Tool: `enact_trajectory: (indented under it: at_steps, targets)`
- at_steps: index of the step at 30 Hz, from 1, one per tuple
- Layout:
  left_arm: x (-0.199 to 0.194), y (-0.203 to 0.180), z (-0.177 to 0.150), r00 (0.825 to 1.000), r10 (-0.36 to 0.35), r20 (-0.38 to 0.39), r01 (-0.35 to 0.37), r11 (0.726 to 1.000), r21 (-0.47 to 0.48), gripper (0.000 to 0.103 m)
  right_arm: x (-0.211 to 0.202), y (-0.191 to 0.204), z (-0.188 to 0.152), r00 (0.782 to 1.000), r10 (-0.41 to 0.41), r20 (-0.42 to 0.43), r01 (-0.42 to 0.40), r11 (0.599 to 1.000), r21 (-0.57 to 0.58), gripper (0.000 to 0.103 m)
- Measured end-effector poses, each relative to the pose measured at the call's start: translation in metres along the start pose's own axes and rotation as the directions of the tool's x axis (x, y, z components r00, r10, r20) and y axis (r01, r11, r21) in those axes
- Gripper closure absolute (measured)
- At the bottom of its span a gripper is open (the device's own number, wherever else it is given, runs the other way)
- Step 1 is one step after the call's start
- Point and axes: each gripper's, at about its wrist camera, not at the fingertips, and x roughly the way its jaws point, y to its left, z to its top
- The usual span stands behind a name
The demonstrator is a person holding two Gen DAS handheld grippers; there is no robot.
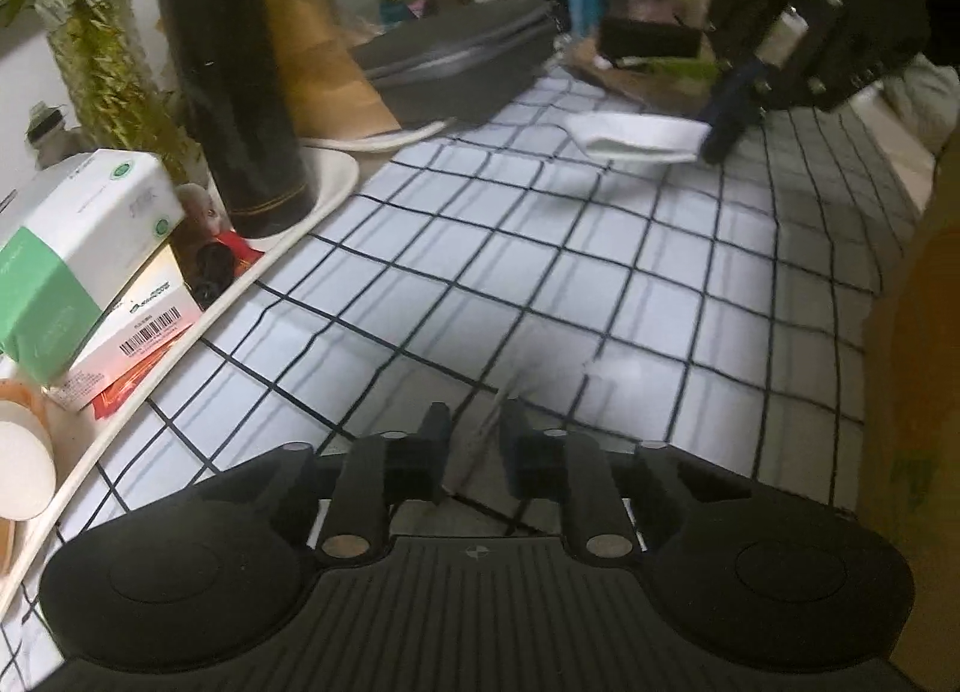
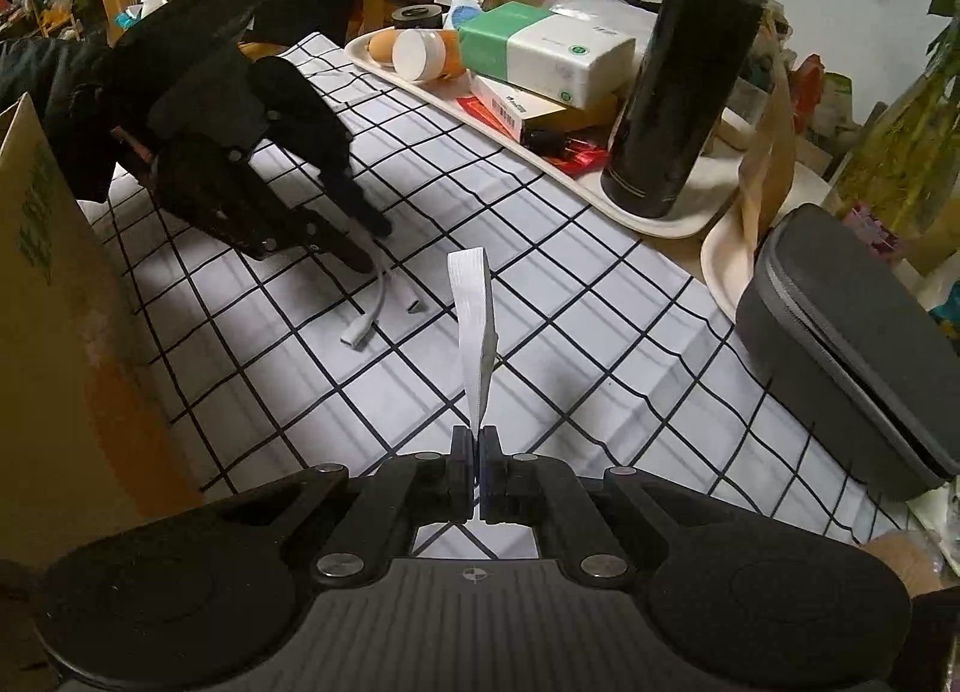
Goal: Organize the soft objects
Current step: 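Lift the cable with the right tool while the left tool grasps another white cable, then carry both held white cables over the cardboard box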
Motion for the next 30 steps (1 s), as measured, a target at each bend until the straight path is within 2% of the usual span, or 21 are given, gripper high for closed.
enact_trajectory:
  at_steps: [7, 11, 16, 24, 30]
  targets:
    - [-0.004, -0.005, 0.002, 0.998, -0.014, -0.066, 0.016, 0.999, 0.036, 0.093, 0.000, 0.001, -0.001, 1.000, -0.027, -0.015, 0.027, 1.000, 0.010, 0.099]
    - [-0.006, -0.005, 0.000, 0.997, -0.011, -0.074, 0.013, 1.000, 0.023, 0.094, -0.002, 0.002, 0.001, 0.999, -0.051, -0.014, 0.051, 0.998, 0.020, 0.099]
    - [-0.010, -0.001, -0.001, 0.997, 0.022, -0.072, -0.023, 1.000, -0.018, 0.094, -0.007, 0.001, 0.003, 0.997, -0.083, -0.006, 0.083, 0.996, 0.045, 0.099]
    - [-0.033, 0.011, 0.004, 0.995, 0.093, -0.030, -0.096, 0.988, -0.120, 0.094, -0.022, 0.006, 0.004, 0.991, -0.136, 0.016, 0.134, 0.987, 0.085, 0.099]
    - [-0.062, 0.013, 0.007, 0.987, 0.156, 0.031, -0.147, 0.970, -0.192, 0.094, -0.033, 0.014, 0.005, 0.990, -0.135, 0.038, 0.130, 0.986, 0.104, 0.099]
